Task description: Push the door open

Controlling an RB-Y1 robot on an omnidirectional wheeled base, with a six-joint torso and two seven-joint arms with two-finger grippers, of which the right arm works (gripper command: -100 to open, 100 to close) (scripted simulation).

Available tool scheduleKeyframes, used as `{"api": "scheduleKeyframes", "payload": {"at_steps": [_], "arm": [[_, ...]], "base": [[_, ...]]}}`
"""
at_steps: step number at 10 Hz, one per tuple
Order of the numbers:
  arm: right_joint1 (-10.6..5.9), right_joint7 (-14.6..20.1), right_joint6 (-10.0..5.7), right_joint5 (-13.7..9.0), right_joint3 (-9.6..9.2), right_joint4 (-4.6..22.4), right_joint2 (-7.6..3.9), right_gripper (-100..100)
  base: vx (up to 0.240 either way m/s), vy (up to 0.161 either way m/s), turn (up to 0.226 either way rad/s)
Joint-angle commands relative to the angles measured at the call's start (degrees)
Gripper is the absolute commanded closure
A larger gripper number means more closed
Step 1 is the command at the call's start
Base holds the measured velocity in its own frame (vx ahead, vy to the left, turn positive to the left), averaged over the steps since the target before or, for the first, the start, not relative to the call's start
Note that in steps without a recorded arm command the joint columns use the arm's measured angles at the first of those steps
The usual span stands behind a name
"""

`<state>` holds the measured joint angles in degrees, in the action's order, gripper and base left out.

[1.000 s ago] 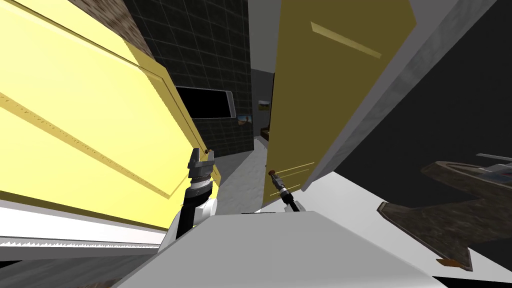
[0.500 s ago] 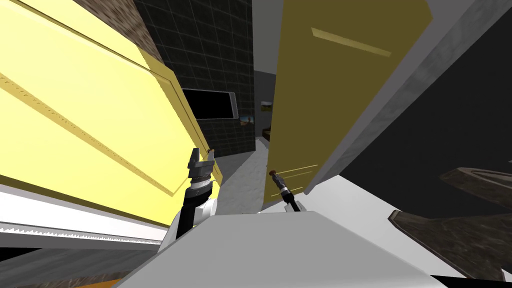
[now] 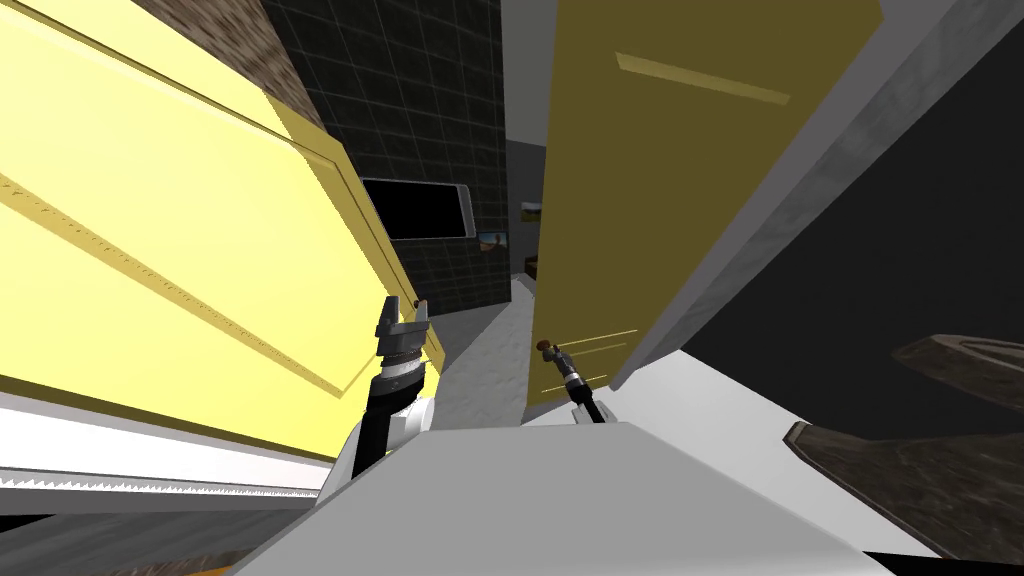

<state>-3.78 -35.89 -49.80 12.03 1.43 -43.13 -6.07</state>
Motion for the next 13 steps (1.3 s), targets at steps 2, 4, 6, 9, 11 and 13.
{"api": "scheduleKeyframes", "payload": {"at_steps": [2, 4, 6, 9, 11, 13], "arm": [[-0.44, -3.77, -0.41, 1.53, -0.8, 0.75, -0.54, -100], [-0.62, -7.06, -0.6, 2.87, -1.51, 1.13, -0.96, -100], [-0.82, -10.35, -0.81, 4.34, -2.3, 1.54, -1.38, -100], [-1.03, -14.84, -1.02, 5.88, -3.12, 2.0, -1.78, -100], [-1.14, -17.86, -1.12, 6.64, -3.53, 2.23, -1.96, -100], [-1.24, -20.3, -1.21, 7.39, -3.93, 2.45, -2.13, -100]], "base": [[-0.058, 0.048, -0.169], [-0.075, 0.033, -0.152], [-0.081, 0.037, -0.168], [-0.051, 0.034, -0.113], [-0.046, 0.022, -0.077], [-0.059, 0.023, -0.113]]}}
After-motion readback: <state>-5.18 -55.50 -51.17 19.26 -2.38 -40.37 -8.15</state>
